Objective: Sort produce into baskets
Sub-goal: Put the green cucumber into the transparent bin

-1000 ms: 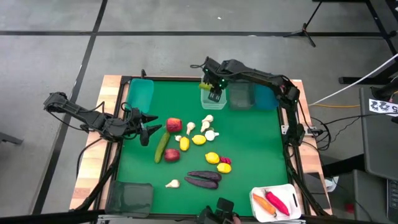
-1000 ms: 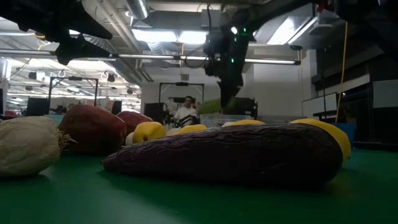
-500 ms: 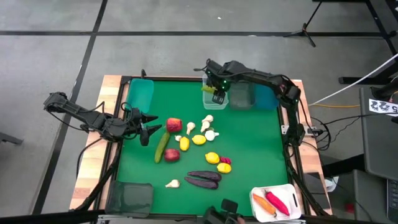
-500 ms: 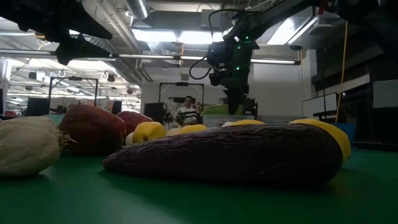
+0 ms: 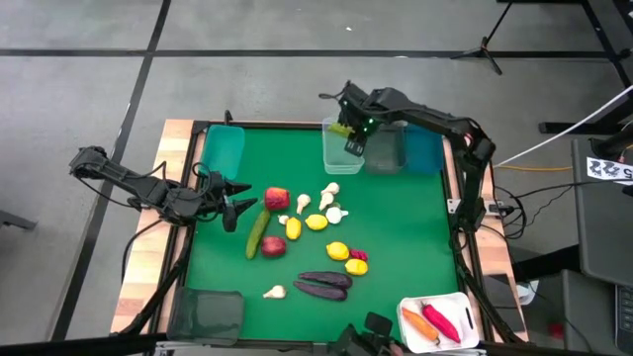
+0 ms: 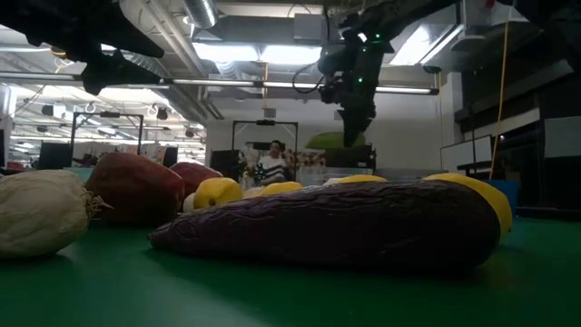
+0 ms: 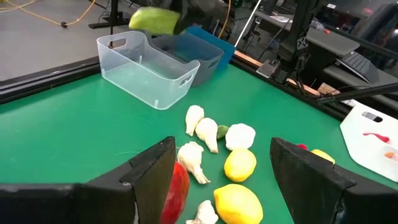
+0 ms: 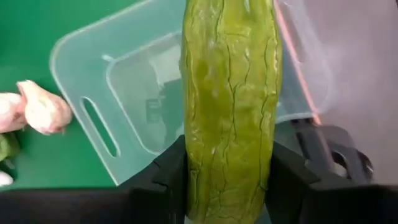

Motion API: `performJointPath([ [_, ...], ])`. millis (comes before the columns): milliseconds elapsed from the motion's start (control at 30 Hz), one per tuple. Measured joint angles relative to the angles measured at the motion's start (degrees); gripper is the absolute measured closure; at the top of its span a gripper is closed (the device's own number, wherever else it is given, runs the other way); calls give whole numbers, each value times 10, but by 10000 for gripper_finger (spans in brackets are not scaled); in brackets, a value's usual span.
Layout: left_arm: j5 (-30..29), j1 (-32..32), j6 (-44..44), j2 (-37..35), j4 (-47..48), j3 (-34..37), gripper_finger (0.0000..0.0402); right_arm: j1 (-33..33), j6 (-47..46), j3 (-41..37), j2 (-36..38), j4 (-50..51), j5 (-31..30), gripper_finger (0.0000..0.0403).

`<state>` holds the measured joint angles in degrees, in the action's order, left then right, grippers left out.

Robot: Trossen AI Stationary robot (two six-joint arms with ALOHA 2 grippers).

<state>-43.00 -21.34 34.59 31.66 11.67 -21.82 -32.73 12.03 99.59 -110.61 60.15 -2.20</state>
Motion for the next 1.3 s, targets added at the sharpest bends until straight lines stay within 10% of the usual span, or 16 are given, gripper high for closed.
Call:
performJointPath([
  [433, 0, 0, 3, 0, 0, 0, 144, 1, -14, -103, -2, -72, -11, 238],
  [767, 34, 0, -15, 0, -1, 0, 144, 1, -11, -96, -2, -67, 3, 95],
  [1033, 101, 0, 35, 35, 23, -4, 144, 14, -6, 17, -2, 37, 33, 68],
  [1300, 132, 0, 148, 240, 143, -106, 144, 47, 7, 209, -2, 198, 48, 79],
])
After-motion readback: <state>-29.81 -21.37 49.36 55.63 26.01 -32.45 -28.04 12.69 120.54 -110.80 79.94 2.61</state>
